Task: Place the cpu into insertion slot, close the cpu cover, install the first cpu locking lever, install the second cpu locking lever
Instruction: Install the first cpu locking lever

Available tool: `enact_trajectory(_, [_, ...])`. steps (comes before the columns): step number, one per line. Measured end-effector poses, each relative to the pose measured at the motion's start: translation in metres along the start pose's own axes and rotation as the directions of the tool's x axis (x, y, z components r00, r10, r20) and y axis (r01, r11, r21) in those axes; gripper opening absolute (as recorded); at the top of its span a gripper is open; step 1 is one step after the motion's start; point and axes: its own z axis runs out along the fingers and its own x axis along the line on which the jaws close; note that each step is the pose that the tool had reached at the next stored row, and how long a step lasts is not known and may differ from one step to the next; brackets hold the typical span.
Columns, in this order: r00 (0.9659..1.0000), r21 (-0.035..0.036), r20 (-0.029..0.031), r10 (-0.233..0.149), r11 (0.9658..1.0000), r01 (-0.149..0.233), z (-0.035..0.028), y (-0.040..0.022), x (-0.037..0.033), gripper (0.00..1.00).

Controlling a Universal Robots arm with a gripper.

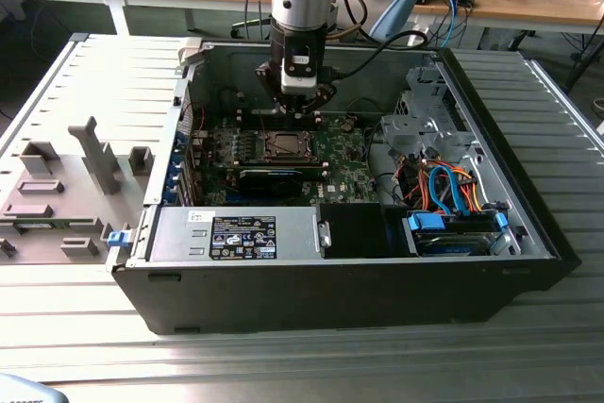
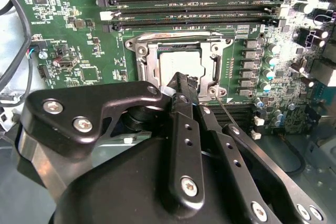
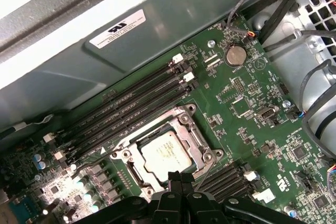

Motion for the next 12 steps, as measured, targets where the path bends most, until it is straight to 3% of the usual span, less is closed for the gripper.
enact_trajectory(12, [0.9997,-0.0002,0.0006,-0.025,0.9997,0.025,0.0001,0.0,0.0,0.11])
